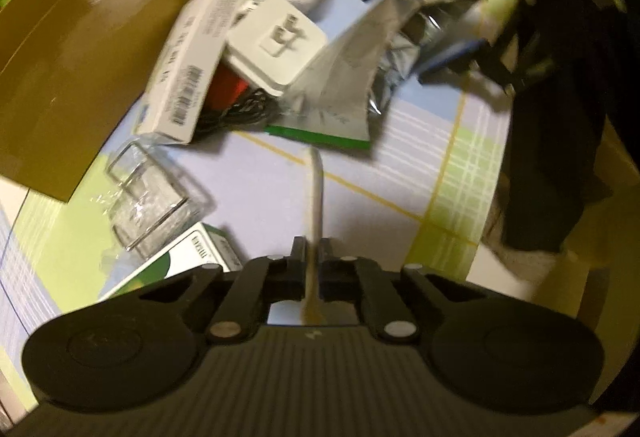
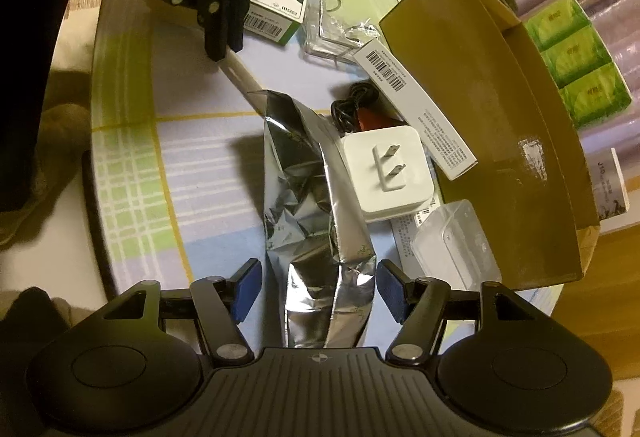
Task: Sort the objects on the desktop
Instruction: 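Close the left tool on the white plastic spoon handle while the right tool holds the foil bag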
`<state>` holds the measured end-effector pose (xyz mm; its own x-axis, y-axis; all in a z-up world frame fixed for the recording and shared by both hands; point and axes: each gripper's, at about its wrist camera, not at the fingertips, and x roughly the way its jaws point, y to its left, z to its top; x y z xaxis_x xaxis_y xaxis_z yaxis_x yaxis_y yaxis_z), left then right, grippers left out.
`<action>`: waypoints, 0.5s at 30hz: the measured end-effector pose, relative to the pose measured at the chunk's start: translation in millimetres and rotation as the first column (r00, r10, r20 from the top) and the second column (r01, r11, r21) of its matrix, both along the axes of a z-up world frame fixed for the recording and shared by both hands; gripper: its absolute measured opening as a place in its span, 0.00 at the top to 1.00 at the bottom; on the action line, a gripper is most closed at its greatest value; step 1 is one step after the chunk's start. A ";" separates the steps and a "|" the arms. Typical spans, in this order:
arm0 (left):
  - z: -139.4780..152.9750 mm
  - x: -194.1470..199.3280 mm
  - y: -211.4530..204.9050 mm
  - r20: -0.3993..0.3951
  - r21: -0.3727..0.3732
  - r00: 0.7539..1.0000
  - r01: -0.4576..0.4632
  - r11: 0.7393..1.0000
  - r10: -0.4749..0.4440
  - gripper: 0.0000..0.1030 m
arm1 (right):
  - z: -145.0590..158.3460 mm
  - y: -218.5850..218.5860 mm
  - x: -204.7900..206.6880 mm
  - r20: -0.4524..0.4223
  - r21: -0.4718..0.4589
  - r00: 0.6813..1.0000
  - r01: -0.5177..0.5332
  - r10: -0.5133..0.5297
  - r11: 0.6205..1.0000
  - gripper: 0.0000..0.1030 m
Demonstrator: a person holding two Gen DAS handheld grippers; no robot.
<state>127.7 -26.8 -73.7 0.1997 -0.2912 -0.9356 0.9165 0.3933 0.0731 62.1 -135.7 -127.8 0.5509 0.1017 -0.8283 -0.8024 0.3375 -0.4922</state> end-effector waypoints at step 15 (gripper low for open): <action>33.0 -9.5 22.0 -0.004 -0.133 0.991 -0.136 0.982 0.137 0.99 | 0.7 5.2 3.4 -0.003 0.017 1.000 0.002 -0.002 1.000 0.39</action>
